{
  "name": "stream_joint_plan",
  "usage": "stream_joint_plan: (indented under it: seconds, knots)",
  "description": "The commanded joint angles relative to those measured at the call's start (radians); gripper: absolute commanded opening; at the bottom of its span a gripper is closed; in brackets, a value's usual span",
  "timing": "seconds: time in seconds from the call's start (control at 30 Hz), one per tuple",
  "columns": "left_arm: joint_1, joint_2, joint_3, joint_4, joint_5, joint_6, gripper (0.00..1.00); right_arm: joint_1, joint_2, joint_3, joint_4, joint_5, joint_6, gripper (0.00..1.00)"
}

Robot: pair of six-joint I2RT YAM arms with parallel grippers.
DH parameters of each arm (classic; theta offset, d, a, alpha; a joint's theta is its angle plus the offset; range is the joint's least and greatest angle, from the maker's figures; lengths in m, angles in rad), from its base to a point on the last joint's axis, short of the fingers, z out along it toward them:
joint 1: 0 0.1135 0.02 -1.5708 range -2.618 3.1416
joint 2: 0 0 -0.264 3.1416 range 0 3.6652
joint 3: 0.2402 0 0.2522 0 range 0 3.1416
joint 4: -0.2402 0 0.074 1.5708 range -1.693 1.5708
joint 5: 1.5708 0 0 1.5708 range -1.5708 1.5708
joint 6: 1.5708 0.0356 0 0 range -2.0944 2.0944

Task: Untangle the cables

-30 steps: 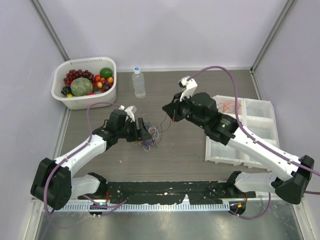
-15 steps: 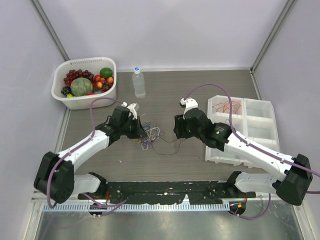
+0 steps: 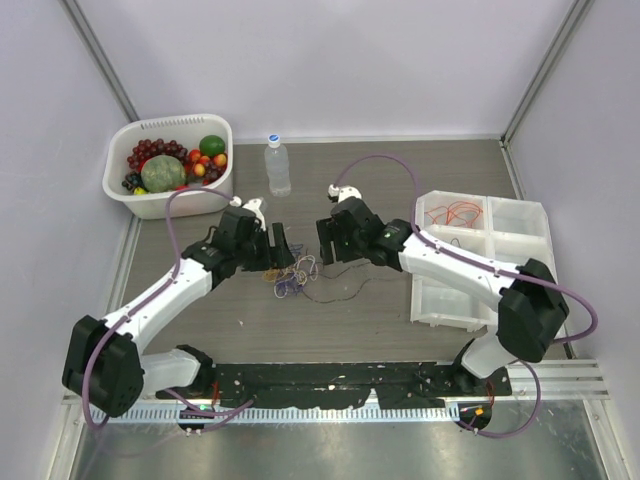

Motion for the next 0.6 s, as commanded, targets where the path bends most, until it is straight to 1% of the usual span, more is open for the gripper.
stream_joint_plan:
  seconds: [0.0, 0.03, 0.07, 0.13, 0.17, 0.23, 0.27, 0.3, 0.33, 0.37, 0.4, 0.43, 0.47, 0.57]
  knots:
    - [0.016, 0.024, 0.02, 0.015, -0.059, -0.008, 0.74, -0.016, 0.007, 0.033, -0.066, -0.005, 0.044, 0.74]
    - [0.02, 0.029, 0.011, 0.026, -0.064, -0.014, 0.72, -0.016, -0.021, 0.01, -0.057, -0.035, 0.044, 0.74]
    - [0.028, 0.035, 0.0, 0.034, -0.07, -0.022, 0.67, -0.016, -0.037, -0.051, -0.013, -0.054, 0.041, 0.74]
    - [0.046, 0.04, -0.023, 0.063, -0.07, -0.031, 0.59, -0.016, -0.091, -0.14, 0.093, -0.141, 0.036, 0.73]
    - [0.057, 0.04, -0.037, 0.08, -0.069, -0.034, 0.57, -0.015, -0.112, -0.164, 0.131, -0.2, 0.038, 0.72]
    - [0.077, 0.038, -0.063, 0.12, -0.07, -0.051, 0.58, -0.027, -0.108, -0.195, 0.237, -0.242, 0.068, 0.68]
    - [0.085, 0.039, -0.077, 0.13, -0.065, -0.068, 0.64, -0.036, -0.092, -0.197, 0.263, -0.262, 0.079, 0.64]
    - [0.098, 0.043, -0.086, 0.15, -0.05, -0.076, 0.69, -0.064, -0.057, -0.197, 0.288, -0.326, 0.1, 0.62]
    - [0.108, 0.044, -0.103, 0.17, -0.029, -0.082, 0.69, -0.082, -0.039, -0.195, 0.349, -0.357, 0.117, 0.56]
    - [0.114, 0.046, -0.117, 0.187, -0.016, -0.092, 0.69, -0.116, 0.008, -0.192, 0.407, -0.418, 0.158, 0.53]
    - [0.12, 0.046, -0.133, 0.204, -0.007, -0.1, 0.69, -0.127, 0.03, -0.18, 0.419, -0.48, 0.174, 0.47]
    - [0.123, 0.044, -0.152, 0.23, 0.008, -0.103, 0.68, -0.145, 0.076, -0.172, 0.499, -0.503, 0.203, 0.46]
    - [0.126, 0.041, -0.169, 0.251, 0.02, -0.105, 0.68, -0.147, 0.117, -0.151, 0.517, -0.534, 0.211, 0.46]
    - [0.128, 0.055, -0.204, 0.299, 0.076, -0.114, 0.63, -0.144, 0.188, -0.079, 0.502, -0.534, 0.187, 0.5]
